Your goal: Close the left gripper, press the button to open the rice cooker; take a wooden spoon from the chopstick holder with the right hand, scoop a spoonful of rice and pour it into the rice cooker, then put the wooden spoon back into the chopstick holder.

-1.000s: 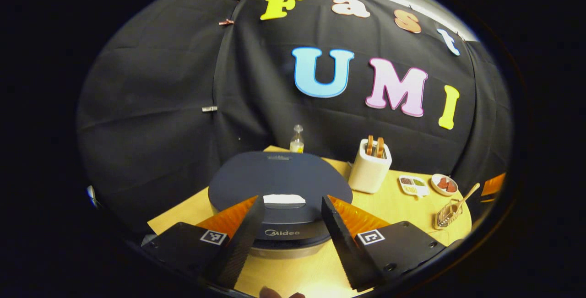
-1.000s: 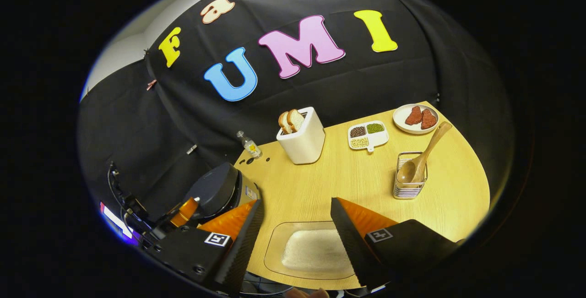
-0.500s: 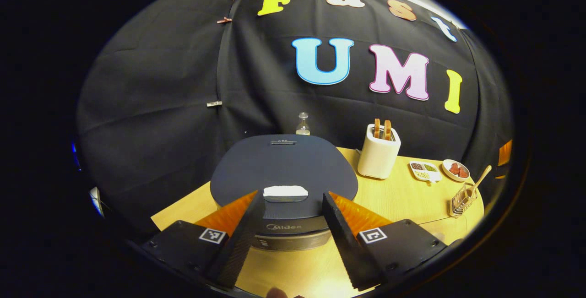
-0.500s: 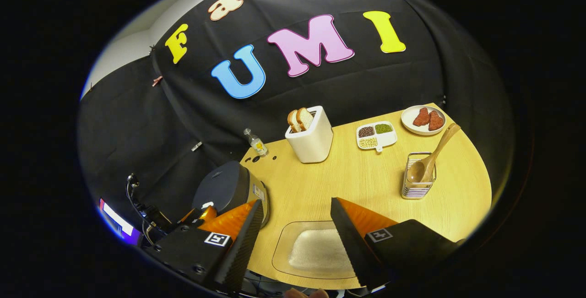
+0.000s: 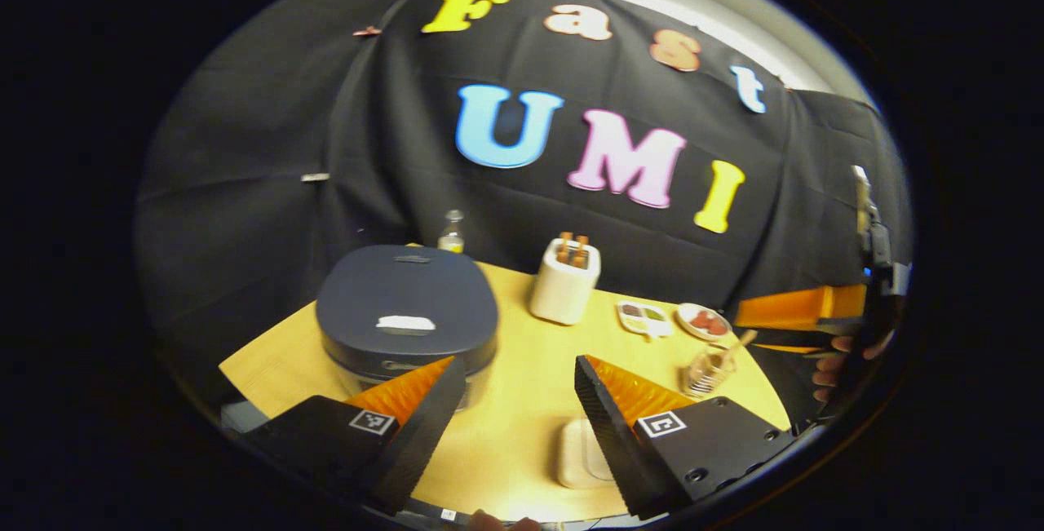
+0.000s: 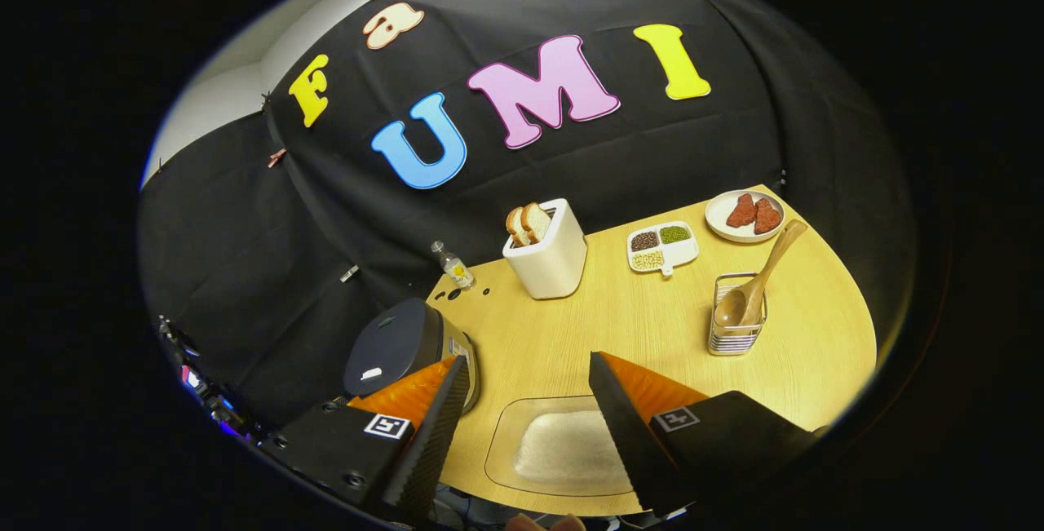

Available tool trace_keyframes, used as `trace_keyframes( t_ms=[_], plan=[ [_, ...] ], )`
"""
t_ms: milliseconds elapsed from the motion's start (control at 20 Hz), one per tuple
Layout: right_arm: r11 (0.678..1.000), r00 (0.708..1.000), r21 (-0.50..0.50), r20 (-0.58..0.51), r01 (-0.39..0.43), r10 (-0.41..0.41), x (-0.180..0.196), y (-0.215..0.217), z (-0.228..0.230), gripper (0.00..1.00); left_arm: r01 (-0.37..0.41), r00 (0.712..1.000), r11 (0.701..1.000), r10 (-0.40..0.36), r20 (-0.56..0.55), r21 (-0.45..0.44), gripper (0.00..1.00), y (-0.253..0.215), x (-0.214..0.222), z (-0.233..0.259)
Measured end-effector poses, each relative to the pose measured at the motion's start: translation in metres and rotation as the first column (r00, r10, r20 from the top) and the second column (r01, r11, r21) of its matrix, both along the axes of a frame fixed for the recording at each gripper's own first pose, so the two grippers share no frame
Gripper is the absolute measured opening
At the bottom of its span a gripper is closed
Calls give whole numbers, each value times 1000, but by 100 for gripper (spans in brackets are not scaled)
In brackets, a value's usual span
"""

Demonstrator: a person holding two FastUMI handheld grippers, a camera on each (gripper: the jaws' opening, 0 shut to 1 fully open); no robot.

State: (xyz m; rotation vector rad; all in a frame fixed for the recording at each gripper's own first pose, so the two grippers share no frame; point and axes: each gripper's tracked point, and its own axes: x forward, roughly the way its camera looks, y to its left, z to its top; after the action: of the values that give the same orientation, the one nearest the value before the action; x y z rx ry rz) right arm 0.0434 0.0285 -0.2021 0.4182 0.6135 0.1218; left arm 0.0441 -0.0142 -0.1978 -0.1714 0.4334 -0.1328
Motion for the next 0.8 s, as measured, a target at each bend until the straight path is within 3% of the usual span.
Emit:
trace_keyframes(
  t_ms=[100, 250, 450, 650, 800],
  plan=[
    [998, 998, -45, 50, 33, -31, 1, -11, 18, 92, 95, 995, 995, -95, 17, 1, 93, -24, -8, 18],
    [972, 981, -219, 189, 89, -47, -3, -31, 58, 92, 150, 986, 989, -150, 75, 0, 92, -34, -12, 49],
    [871, 937, -454, 348, 186, -19, -18, -43, 104, 96, 177, 978, 984, -173, 116, -23, 93, -36, -14, 69],
    [788, 919, -575, 394, 220, 31, -40, -30, 123, 99, 218, 951, 975, -223, 212, 49, 93, -35, -15, 97],
    [781, 914, -589, 401, 208, 59, -48, -13, 131, 98, 238, 927, 967, -255, 274, 93, 93, -33, -24, 110]
  ],
)
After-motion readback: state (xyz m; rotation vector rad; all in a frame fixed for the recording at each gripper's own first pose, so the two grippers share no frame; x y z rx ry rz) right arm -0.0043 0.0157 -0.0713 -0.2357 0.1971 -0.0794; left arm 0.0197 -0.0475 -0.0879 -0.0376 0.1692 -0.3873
